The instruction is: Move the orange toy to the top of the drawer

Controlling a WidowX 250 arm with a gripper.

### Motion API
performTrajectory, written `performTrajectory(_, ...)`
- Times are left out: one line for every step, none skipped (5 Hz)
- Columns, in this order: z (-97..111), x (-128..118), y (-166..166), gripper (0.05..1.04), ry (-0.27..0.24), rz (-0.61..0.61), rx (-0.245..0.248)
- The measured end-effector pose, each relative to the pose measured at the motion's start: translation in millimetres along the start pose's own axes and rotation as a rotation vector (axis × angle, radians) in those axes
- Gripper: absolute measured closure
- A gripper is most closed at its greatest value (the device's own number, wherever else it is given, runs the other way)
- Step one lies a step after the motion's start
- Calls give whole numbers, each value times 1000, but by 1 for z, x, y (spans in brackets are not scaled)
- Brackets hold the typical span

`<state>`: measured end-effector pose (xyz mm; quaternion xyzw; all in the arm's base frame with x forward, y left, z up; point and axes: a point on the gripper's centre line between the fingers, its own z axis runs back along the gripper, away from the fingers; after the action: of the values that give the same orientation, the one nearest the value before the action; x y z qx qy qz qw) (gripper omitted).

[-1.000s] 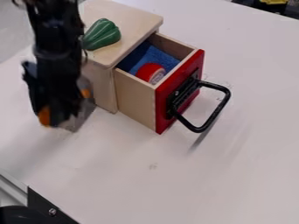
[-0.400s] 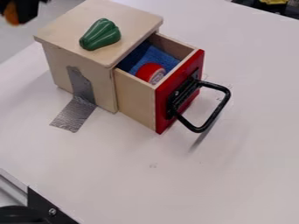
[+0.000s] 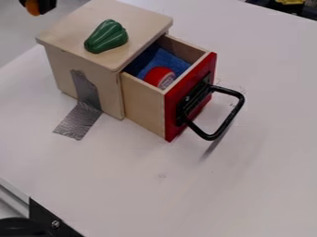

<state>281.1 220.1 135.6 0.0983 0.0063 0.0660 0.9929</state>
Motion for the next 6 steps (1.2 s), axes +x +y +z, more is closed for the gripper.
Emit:
performTrajectory(-23,10,-11,642,7,-41,-62)
performTrajectory(-22,17,-17,642,-29,-57,-101)
performTrajectory(-20,22,-25,571,-47,-68,-116)
performTrajectory(-15,25,-38,259,-27,-94,-131)
performTrajectory(7,32,-39,81,-45,-102,-110)
performTrajectory(39,37,-40,85,-80,-103,-80)
